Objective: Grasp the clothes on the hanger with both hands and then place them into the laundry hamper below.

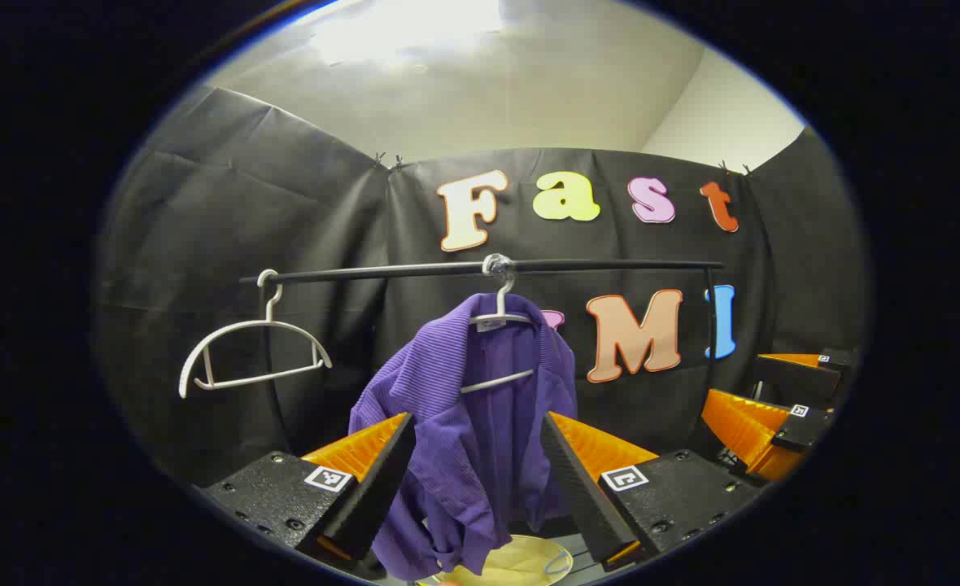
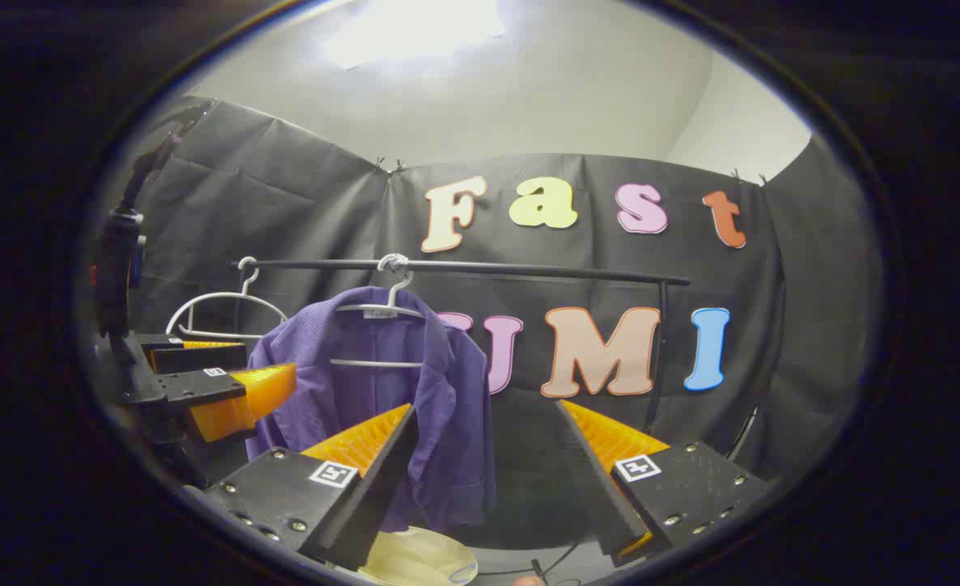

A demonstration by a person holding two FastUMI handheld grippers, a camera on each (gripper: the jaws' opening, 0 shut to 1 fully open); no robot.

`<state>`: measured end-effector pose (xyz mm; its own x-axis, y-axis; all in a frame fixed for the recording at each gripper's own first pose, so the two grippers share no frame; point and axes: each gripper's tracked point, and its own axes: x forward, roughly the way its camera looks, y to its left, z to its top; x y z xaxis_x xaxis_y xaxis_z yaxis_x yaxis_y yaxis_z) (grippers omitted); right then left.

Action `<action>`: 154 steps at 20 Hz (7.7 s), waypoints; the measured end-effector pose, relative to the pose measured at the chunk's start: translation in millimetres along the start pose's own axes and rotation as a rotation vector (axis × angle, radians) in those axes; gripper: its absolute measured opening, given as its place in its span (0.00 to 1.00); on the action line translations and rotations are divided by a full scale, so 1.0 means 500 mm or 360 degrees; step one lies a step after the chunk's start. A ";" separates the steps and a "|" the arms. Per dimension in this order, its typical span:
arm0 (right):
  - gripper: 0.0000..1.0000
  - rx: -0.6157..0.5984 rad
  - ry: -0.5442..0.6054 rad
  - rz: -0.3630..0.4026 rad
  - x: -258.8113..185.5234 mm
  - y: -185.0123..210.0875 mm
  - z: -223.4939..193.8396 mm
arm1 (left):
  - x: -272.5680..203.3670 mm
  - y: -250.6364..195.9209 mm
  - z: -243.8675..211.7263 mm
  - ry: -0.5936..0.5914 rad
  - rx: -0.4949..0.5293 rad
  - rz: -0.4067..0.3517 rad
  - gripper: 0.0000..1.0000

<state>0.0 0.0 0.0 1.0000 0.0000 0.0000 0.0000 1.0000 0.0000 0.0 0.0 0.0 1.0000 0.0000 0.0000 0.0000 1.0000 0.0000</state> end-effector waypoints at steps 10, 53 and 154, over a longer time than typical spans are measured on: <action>0.94 0.0020 -0.0012 0.0119 0.063 -0.001 0.006 | 0.018 0.007 -0.030 0.0070 -0.0028 0.0156 0.92; 0.94 -0.0037 0.0043 0.0413 0.270 0.070 -0.106 | 0.137 0.118 -0.151 0.0241 0.0079 0.0592 0.03; 0.02 -0.0188 -0.0076 -0.0240 0.674 -0.098 -0.023 | 0.106 0.307 -0.064 0.0089 0.0043 0.0559 0.03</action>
<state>337.2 -49.1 -11.5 0.9875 -0.1471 0.0565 0.1527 0.9817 -0.1138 52.9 153.5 -31.9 0.9375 0.3445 -0.0502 -0.3429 0.9386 0.0364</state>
